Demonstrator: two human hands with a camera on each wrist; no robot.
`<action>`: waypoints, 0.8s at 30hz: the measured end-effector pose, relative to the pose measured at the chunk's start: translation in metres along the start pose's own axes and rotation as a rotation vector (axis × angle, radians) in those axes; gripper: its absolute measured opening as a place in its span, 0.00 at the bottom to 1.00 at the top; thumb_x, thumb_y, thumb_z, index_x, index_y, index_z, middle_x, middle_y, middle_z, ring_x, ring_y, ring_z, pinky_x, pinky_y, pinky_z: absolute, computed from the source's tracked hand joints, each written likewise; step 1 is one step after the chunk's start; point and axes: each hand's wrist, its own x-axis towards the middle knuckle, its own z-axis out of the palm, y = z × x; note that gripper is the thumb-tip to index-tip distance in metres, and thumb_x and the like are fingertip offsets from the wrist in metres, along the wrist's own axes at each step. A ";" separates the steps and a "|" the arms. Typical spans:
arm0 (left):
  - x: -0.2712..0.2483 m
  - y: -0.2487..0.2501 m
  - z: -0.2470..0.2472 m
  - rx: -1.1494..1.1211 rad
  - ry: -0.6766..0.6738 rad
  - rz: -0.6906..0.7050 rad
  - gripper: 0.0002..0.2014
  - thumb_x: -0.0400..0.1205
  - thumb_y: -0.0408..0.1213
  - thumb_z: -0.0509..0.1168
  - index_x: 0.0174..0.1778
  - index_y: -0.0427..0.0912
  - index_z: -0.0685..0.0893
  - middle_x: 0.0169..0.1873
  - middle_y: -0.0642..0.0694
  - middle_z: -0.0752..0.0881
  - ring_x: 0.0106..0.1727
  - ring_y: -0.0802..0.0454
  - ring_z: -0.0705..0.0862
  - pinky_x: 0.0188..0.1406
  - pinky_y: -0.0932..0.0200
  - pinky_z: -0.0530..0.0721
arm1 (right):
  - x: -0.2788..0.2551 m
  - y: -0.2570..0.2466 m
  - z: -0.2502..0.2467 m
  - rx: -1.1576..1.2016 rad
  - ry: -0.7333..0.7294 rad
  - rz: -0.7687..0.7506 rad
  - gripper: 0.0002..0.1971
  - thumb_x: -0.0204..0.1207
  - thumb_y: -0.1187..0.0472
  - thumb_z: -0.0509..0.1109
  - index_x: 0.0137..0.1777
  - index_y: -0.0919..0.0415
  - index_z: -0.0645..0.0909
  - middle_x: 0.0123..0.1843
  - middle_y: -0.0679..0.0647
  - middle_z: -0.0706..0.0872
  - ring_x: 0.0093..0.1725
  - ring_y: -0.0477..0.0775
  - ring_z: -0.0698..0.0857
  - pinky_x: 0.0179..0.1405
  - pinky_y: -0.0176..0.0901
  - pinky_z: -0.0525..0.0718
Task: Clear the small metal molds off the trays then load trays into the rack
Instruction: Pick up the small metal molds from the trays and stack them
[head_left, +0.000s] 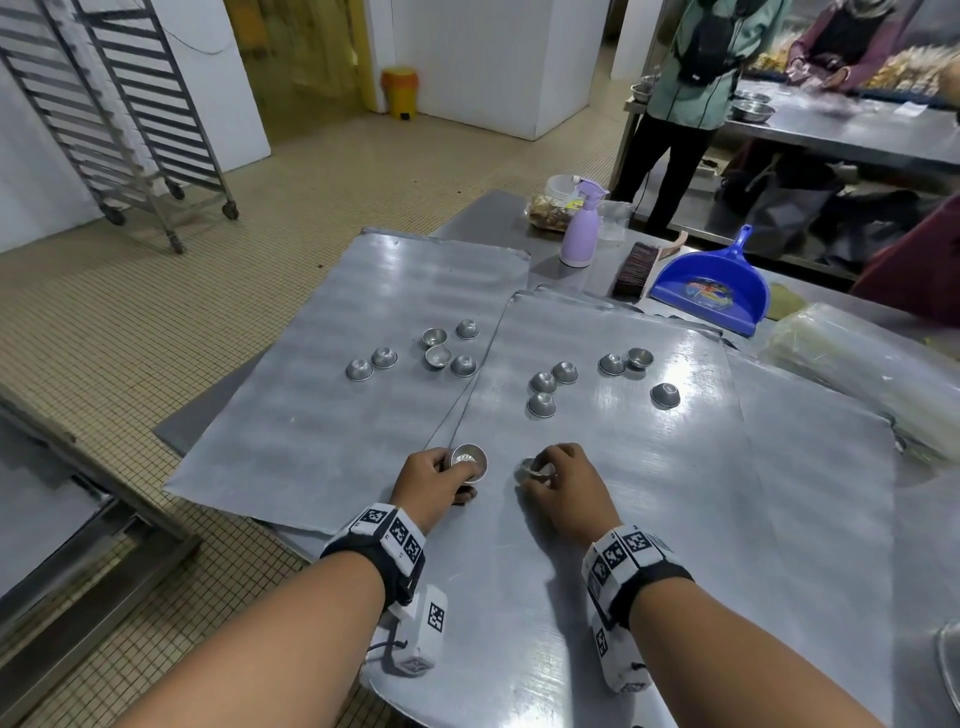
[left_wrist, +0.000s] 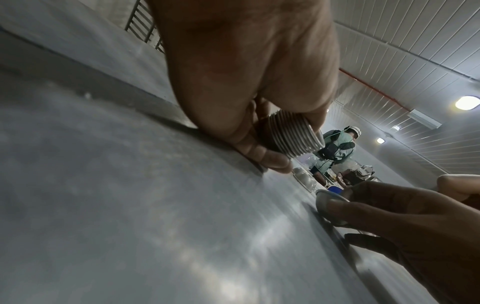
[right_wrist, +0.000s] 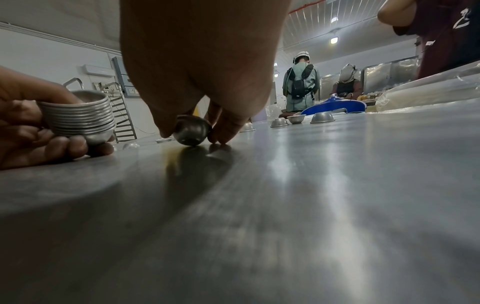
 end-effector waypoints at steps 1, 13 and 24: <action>0.000 0.000 0.000 -0.001 0.002 0.001 0.09 0.78 0.28 0.74 0.49 0.26 0.87 0.38 0.35 0.87 0.32 0.42 0.89 0.40 0.50 0.89 | -0.001 0.000 0.000 0.006 0.001 -0.001 0.08 0.76 0.54 0.74 0.52 0.54 0.83 0.60 0.48 0.78 0.55 0.51 0.83 0.55 0.44 0.81; -0.005 0.002 0.001 0.023 0.002 0.049 0.04 0.78 0.28 0.74 0.47 0.33 0.89 0.39 0.36 0.88 0.34 0.42 0.89 0.41 0.50 0.91 | -0.008 -0.003 -0.007 -0.128 -0.075 0.113 0.26 0.76 0.49 0.72 0.74 0.52 0.77 0.68 0.53 0.75 0.64 0.56 0.82 0.61 0.45 0.81; -0.005 0.020 0.001 -0.164 0.044 -0.084 0.05 0.81 0.30 0.70 0.43 0.31 0.88 0.34 0.36 0.86 0.34 0.39 0.88 0.40 0.52 0.90 | -0.003 -0.039 -0.011 0.189 0.091 -0.111 0.31 0.72 0.47 0.81 0.73 0.56 0.79 0.64 0.50 0.85 0.59 0.50 0.85 0.61 0.44 0.82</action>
